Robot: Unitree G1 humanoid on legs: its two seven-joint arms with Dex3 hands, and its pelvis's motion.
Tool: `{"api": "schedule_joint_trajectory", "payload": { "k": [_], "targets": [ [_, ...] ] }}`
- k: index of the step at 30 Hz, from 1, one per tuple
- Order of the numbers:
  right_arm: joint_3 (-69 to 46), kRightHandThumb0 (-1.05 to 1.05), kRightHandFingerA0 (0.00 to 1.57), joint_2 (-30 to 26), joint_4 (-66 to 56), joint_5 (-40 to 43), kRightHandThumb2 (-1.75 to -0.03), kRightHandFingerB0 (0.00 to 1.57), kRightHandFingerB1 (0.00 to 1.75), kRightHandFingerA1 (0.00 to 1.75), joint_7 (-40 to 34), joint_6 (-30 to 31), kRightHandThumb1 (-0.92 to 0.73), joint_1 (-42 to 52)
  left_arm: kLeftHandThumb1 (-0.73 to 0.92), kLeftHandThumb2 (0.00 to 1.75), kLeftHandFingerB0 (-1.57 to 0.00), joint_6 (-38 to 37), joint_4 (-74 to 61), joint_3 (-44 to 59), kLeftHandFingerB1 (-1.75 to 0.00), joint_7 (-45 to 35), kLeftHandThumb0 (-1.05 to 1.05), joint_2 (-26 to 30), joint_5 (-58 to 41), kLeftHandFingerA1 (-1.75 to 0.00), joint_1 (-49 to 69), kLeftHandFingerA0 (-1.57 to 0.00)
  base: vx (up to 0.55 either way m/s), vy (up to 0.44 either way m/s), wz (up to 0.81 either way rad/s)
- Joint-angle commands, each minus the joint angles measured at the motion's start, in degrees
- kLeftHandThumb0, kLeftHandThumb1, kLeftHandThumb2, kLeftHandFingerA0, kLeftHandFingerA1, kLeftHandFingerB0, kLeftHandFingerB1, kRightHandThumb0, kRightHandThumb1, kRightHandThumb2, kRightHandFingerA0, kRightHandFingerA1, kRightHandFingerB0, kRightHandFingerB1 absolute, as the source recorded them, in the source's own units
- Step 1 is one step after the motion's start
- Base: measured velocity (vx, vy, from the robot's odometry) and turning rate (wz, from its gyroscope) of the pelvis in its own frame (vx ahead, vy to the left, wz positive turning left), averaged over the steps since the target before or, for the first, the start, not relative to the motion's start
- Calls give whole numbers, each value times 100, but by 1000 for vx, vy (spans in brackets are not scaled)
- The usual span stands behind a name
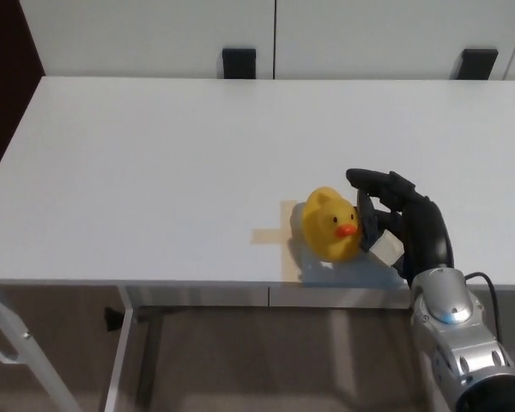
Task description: The robot uses its right hand to push the yellow duck toy to the center of the white desk.
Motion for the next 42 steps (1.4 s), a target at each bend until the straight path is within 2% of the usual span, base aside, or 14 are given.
{"api": "schedule_joint_trajectory", "payload": {
  "k": [1,10,23,24,26,27,30,31,33,34,36,38,42],
  "targets": [
    [236,-76,57,92,133,-202,-68,46,52,65,255,289,-92,170,62,82,-84,-85,-13,-68,-99,62,-15,16,83,-92,31,-89,0,0,0],
    [333,-80,55,210,142,-249,-70,45,56,70,192,285,-92,165,59,85,-88,-80,-5,-91,-103,36,-15,41,61,-96,3,-92,0,0,0],
    [354,-79,54,326,118,-284,-69,42,54,72,140,267,-92,207,60,88,-85,-75,-9,-174,-99,88,-12,-13,116,-94,73,-92,0,0,0],
    [381,-78,41,232,108,-368,-71,32,47,67,81,273,-92,209,59,86,-87,-96,10,-158,-99,67,-13,-16,95,-93,85,-93,0,0,0],
    [414,-78,41,123,103,-464,-71,32,47,67,14,277,-92,209,59,86,-87,-125,34,-136,-99,36,-13,-18,67,-93,98,-93,0,0,0],
    [436,-95,0,-38,45,-592,-114,13,8,13,-108,390,-81,186,58,90,-93,-149,36,-126,-103,13,-10,-24,53,-93,103,-91,0,0,0],
    [462,-95,0,-215,-31,-728,-114,13,8,13,-246,534,-81,159,58,90,-93,-172,32,-120,-103,-9,-10,-32,44,-93,107,-91,0,0,0],
    [550,-105,0,-404,-44,-968,-121,0,0,11,-451,644,-88,94,57,89,-95,-177,41,-111,-101,-24,-10,-41,33,-92,96,-94,0,0,0],
    [666,-105,0,-598,-63,-1233,-121,0,0,11,-676,771,-88,26,57,89,-95,-178,52,-101,-101,-38,-10,-51,24,-92,80,-94,0,0,0],
    [718,-91,0,-767,-88,-1393,-85,0,0,0,-782,869,-92,-22,55,88,-92,-175,63,-94,-99,-48,-12,-55,17,-91,85,-95,0,0,0],
    [718,-91,0,-767,-88,-1393,-85,0,0,0,-782,869,-92,-22,55,88,-92,-175,63,-94,-99,-48,-12,-55,17,-91,85,-95,0,0,3],
    [811,-96,0,-1151,-126,-1682,-89,0,0,0,-1040,1048,-92,-107,58,85,-92,-158,53,-59,-103,-65,-13,-62,-17,-94,130,-94,0,0,0],
    [759,-99,0,-1390,-361,-1682,-84,0,0,0,-1058,1037,-92,-75,60,81,-86,-152,26,-29,-101,-64,-15,-57,-24,-96,195,-92,0,0,0]
  ]
}}
